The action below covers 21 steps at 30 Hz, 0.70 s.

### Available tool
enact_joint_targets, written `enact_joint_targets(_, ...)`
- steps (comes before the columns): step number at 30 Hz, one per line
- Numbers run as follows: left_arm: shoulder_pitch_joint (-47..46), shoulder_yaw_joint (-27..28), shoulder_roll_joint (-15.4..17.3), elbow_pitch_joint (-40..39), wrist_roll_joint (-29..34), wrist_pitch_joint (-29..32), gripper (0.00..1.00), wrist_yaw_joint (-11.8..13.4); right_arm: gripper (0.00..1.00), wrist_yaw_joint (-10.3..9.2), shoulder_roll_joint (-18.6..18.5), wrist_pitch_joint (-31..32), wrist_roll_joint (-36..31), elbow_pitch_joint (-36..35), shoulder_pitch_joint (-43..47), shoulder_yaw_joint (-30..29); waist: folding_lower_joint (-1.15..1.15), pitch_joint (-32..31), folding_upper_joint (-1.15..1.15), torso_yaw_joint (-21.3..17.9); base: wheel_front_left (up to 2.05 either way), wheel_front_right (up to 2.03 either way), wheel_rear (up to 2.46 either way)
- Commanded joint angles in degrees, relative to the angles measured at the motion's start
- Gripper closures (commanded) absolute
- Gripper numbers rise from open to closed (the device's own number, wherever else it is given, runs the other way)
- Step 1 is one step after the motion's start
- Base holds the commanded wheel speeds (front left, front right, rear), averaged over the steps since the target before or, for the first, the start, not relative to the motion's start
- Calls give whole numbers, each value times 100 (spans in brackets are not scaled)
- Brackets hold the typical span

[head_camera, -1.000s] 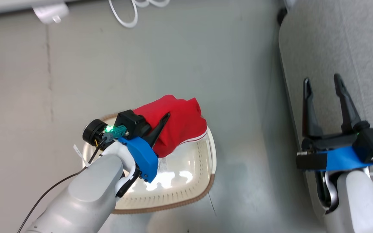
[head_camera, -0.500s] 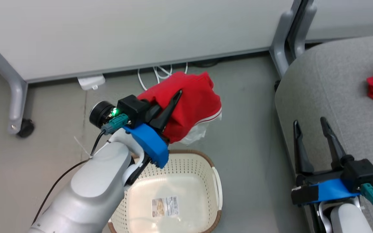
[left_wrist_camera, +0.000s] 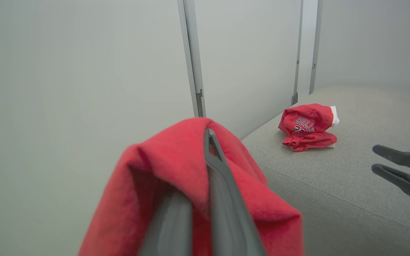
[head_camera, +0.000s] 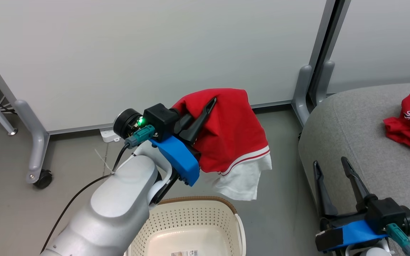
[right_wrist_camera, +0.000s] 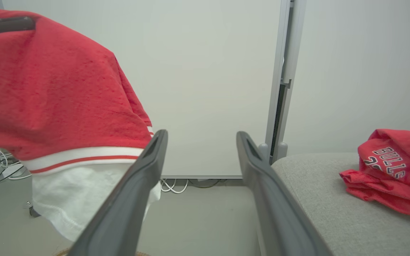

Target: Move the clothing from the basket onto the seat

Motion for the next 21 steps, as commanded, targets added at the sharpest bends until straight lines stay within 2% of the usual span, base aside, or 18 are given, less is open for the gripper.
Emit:
enact_joint_targets(1,45,-14,-4,8,-6,-29,100,20,0,-5,-33,-2,37,-35,89,42,1,-34,0,4,0,0,0)
enact_joint_targets(10,71,-41,36,68,-46,-24,100,51,0,-5,-47,-3,43,-110,62,444,1,3,0,33,0,0,0)
enact_joint_targets(21,-78,-64,49,165,-18,-16,100,60,0,-5,1,-2,137,-240,-581,1433,1,324,0,15,0,0,0)
